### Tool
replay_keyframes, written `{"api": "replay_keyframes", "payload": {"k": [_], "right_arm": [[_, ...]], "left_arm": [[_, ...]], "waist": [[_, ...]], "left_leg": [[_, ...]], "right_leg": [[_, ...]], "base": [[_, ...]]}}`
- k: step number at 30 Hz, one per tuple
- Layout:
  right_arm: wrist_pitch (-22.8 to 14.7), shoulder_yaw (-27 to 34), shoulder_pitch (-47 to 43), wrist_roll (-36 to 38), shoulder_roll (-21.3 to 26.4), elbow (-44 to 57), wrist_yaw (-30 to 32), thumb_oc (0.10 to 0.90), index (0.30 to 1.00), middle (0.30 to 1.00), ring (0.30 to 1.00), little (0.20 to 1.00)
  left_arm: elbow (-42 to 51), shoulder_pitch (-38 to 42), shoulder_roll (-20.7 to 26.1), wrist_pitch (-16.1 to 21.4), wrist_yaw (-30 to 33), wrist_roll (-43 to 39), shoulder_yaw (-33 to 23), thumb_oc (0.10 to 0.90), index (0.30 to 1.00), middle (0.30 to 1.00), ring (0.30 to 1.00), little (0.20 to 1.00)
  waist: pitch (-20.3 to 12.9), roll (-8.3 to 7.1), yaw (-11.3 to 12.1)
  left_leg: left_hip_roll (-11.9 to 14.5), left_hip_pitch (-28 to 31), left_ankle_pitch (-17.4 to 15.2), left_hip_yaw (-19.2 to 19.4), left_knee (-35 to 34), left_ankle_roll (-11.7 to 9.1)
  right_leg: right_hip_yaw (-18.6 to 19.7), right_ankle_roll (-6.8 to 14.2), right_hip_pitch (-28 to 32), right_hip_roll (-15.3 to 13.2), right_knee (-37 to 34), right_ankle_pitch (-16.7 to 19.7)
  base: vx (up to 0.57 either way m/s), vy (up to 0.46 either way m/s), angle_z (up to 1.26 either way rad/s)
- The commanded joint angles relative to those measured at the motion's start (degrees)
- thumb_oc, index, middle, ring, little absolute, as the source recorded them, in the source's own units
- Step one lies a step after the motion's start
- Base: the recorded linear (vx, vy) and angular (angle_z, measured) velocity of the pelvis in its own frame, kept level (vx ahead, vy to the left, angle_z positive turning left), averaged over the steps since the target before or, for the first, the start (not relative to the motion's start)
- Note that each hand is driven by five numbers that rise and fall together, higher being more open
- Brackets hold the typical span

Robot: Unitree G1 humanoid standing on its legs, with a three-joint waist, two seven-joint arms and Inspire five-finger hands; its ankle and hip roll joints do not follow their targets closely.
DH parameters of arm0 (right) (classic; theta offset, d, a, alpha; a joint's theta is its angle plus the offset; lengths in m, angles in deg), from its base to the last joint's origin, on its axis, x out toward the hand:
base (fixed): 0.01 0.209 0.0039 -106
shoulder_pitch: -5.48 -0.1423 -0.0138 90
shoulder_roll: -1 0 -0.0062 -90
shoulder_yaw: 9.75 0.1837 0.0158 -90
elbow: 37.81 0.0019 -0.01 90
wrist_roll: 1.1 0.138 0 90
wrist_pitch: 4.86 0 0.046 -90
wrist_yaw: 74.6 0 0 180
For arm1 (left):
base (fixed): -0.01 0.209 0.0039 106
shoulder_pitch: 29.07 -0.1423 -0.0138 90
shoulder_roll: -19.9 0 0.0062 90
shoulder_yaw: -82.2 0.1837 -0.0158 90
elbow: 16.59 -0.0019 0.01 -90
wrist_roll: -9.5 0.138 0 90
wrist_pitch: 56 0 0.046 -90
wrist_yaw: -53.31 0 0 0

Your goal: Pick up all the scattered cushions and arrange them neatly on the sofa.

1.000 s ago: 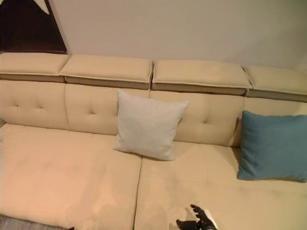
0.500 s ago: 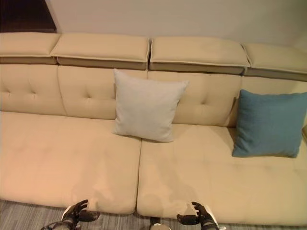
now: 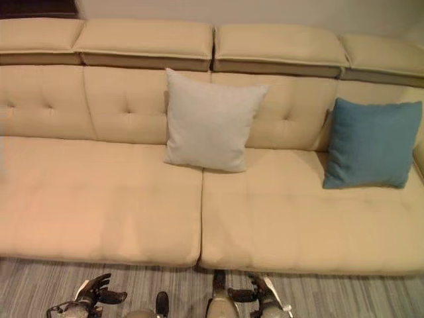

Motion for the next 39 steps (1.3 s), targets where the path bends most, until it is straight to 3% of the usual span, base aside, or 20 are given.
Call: {"api": "replay_keyframes", "payload": {"k": [1,5,9,11,13,17,21,29,36,37,39], "right_arm": [[-2.1,0.0,-0.5,1.2,3.1,3.2,0.8,0.8,0.9,0.9,0.9,0.9],[-2.3,-0.7,-1.2,2.2,3.2,4.7,1.4,0.8,0.9,0.9,0.9,0.9],[-2.1,-0.4,-1.7,3.5,4.3,4.2,2.7,0.8,0.9,0.9,0.9,0.9],[-1.9,-0.3,-1.5,3.4,4.5,3.0,2.9,0.8,0.9,0.9,0.9,0.9],[-1.8,-0.1,-0.7,3.1,4.4,1.2,2.8,0.8,0.9,0.9,0.9,0.9],[-1.9,0.4,-0.2,3.2,4.0,-0.5,2.4,0.8,0.9,0.9,0.9,0.9],[-1.8,0.5,0.2,3.2,3.3,-2.1,2.4,0.8,0.9,0.9,0.9,0.9],[-1.2,0.1,-0.2,2.8,2.0,-3.0,1.8,0.8,0.9,0.9,0.9,0.9],[-0.6,-0.6,-1.0,1.9,1.7,-3.2,1.5,0.8,0.9,0.9,0.9,0.9],[-0.5,-1.0,-2.0,1.8,1.3,-2.5,1.5,0.8,0.9,0.9,0.9,0.9],[-0.5,-1.4,-2.1,1.8,1.4,-2.2,1.5,0.8,0.9,0.9,0.9,0.9]], "left_arm": [[1.1,-1.0,1.9,1.1,0.7,0.3,-0.8,0.8,0.9,0.9,0.9,0.9],[1.6,-0.6,1.3,1.4,1.5,-1.7,-0.9,0.8,0.9,0.9,0.9,0.9],[1.6,1.4,-0.4,1.4,1.9,-2.0,1.0,0.8,0.9,0.9,0.9,0.9],[1.4,1.5,-1.0,1.3,1.9,-1.9,1.4,0.8,0.9,0.9,0.9,0.9],[0.7,1.1,-1.5,1.1,1.6,-1.3,1.7,0.8,0.9,0.9,0.9,0.9],[-0.5,0.6,-2.0,0.9,1.3,-0.5,1.7,0.8,0.9,0.9,0.9,0.9],[-0.9,-0.1,-2.6,0.6,1.1,0.2,2.2,0.8,0.9,0.9,0.9,0.9],[-1.9,-0.3,-2.2,0.2,0.7,0.9,1.9,0.8,0.9,0.9,0.9,0.9],[-2.3,-0.1,-1.2,0.0,0.4,1.1,1.6,0.8,0.9,0.9,0.9,0.9],[-1.6,1.1,-0.4,0.3,0.9,0.5,2.0,0.8,0.9,0.9,0.9,0.9],[-1.3,1.7,0.0,0.6,1.2,0.2,2.5,0.8,0.9,0.9,0.9,0.9]], "waist": [[-3.5,-2.28,1.8],[-3.5,-3.15,2.6],[-1.4,-1.79,1.9],[-0.9,-1.78,1.6],[-0.8,-2.44,0.5],[-2.2,-2.35,-0.8],[-3.8,-1.7,-1.6],[-4.6,-2.27,-0.8],[-4.0,-2.6,0.1],[-2.8,-2.47,-0.4],[-2.6,-2.56,-0.9]], "left_leg": [[-1.9,-2.9,-2.0,-3.0,-0.6,-2.4],[-0.5,-6.0,0.7,-2.6,-0.3,-4.4],[1.8,-10.4,6.8,-1.6,-1.9,-7.2],[1.9,-10.5,6.2,-1.0,-1.8,-7.0],[1.9,-8.3,1.9,0.4,2.4,-6.5],[1.8,-3.3,-1.6,1.0,2.5,-6.6],[1.4,-0.7,-1.4,1.4,-0.4,-6.4],[0.0,2.3,-2.4,0.8,-2.5,-5.1],[-1.1,1.8,-3.1,-0.5,-1.7,-3.5],[-1.4,0.8,-2.8,-2.8,-0.8,-2.9],[-1.7,0.1,-2.6,-4.3,-0.5,-2.9]], "right_leg": [[-0.9,-2.6,8.7,1.6,-7.3,-0.9],[-0.6,-4.2,11.4,3.3,-15.9,-2.9],[-3.1,-5.6,11.3,5.1,-20.4,-2.1],[-4.1,-5.9,11.0,4.7,-20.9,-1.4],[-5.9,-6.3,10.0,3.3,-21.0,-0.3],[-7.1,-6.2,9.6,2.6,-21.5,0.7],[-7.2,-5.8,10.5,2.9,-22.1,1.4],[-6.4,-4.9,12.9,2.1,-21.6,1.4],[-5.5,-4.1,11.1,0.8,-16.0,0.4],[-0.9,-3.3,7.5,1.5,-10.3,0.1],[3.7,-3.2,6.8,2.8,-9.5,-0.5]], "base": [[-0.17,-0.153,0.05],[-0.17,-0.217,-0.08],[-0.26,-0.171,0.54],[-0.2,-0.054,0.64],[-0.16,-0.016,0.36],[-0.04,0.03,0.39],[0.04,0.072,0.28],[0.03,0.096,0.02],[-0.02,0.078,-0.05],[-0.1,0.019,0.0],[-0.06,-0.062,0.42]]}}
